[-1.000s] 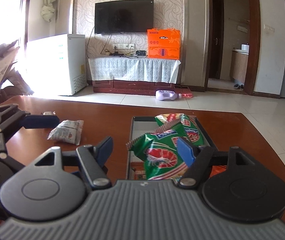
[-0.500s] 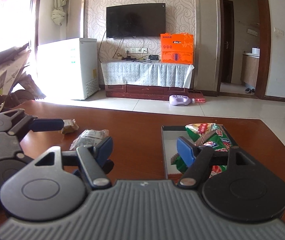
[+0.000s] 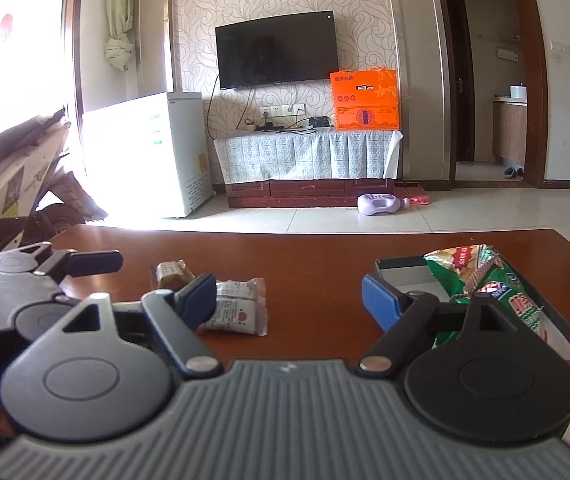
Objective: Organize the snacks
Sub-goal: 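Move left tool to brown-wrapped chocolate while right tool approaches clear white packet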
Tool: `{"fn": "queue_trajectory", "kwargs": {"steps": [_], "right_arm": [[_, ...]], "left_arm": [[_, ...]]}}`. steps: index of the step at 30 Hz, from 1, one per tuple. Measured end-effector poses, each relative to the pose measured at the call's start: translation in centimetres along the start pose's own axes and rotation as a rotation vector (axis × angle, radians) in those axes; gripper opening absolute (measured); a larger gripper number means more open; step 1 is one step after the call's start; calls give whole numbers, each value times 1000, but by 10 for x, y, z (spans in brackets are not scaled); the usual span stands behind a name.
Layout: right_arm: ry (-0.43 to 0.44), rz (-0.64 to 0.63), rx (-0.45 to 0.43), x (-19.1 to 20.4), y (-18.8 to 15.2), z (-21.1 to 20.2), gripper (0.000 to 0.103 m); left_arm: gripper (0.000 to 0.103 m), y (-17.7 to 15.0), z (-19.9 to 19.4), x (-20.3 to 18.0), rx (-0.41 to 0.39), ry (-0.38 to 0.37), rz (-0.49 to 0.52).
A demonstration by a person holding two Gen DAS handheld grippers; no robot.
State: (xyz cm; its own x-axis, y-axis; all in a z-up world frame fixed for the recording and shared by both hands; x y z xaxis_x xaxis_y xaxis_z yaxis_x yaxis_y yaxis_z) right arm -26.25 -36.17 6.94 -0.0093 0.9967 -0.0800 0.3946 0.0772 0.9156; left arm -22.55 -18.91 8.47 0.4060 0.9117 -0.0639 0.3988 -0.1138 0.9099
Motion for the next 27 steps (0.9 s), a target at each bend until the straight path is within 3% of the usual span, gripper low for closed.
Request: {"fn": "queue_trajectory", "kwargs": {"steps": [11,15,20,26,27], "right_arm": [[52,-75,40,17,-1,4,82],[75,-95,67,21,-2,10,82],[100,-101,72,25,-1,21,82],[145,-119,163,47,2,71,81],[137,-131,184,52,0,78,81]], "left_arm": [[102,13,57,82,-18,169,-190],[102,15,91,102,23,213,-222],[101,11,132,110,109,209,-215],[101,7,163,115,175,188,-190],[97,7,167,116,185,180,-188]]}}
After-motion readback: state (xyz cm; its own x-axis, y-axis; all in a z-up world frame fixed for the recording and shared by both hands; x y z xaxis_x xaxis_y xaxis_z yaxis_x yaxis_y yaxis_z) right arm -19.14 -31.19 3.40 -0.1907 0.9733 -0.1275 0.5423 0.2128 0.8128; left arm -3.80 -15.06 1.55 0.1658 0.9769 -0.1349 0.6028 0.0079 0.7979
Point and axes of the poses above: each gripper's, at about its wrist camera, not at the fingertips, and z roughly the way its jaws point, x to its left, y to its top, the point moved 1 cm from there along z, roughly the way its jaws point, and after that the axes turned 11 degrees about -z, right-handed, at the moved point
